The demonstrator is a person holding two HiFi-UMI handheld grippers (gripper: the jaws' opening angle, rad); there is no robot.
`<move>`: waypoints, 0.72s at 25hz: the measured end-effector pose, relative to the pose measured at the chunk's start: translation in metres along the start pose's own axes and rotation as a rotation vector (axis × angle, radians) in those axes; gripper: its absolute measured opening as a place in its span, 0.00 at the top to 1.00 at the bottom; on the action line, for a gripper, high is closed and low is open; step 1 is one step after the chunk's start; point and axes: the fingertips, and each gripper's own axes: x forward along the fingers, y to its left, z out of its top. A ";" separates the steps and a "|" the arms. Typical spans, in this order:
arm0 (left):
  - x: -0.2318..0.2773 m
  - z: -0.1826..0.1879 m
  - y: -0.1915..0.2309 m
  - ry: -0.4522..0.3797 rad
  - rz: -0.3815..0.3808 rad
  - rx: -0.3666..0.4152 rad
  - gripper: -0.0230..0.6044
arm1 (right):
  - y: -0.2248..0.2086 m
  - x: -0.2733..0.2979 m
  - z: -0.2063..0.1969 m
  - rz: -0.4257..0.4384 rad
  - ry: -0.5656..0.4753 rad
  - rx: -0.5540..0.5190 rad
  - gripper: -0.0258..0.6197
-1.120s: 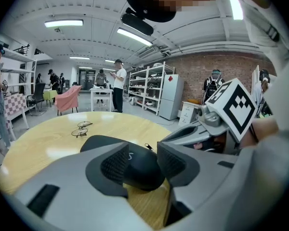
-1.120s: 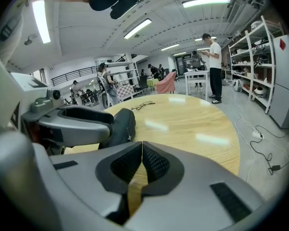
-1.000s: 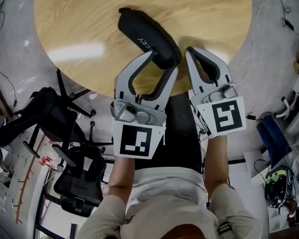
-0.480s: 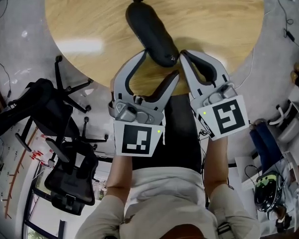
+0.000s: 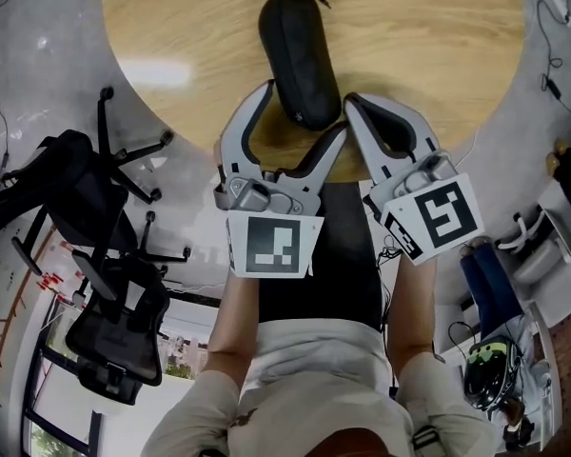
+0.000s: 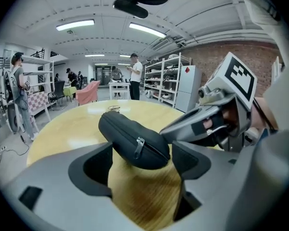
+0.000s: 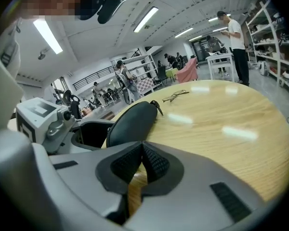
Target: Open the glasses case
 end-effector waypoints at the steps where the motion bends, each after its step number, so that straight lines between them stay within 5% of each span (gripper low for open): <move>1: 0.001 0.000 0.001 0.001 0.004 -0.001 0.35 | -0.002 -0.001 0.002 -0.004 0.000 -0.006 0.93; 9: 0.001 -0.003 0.004 -0.003 0.001 -0.012 0.35 | 0.013 0.006 0.020 0.055 -0.016 -0.101 0.93; 18: 0.007 -0.012 0.013 0.052 0.044 -0.072 0.30 | 0.007 0.015 0.006 0.088 0.053 -0.041 0.93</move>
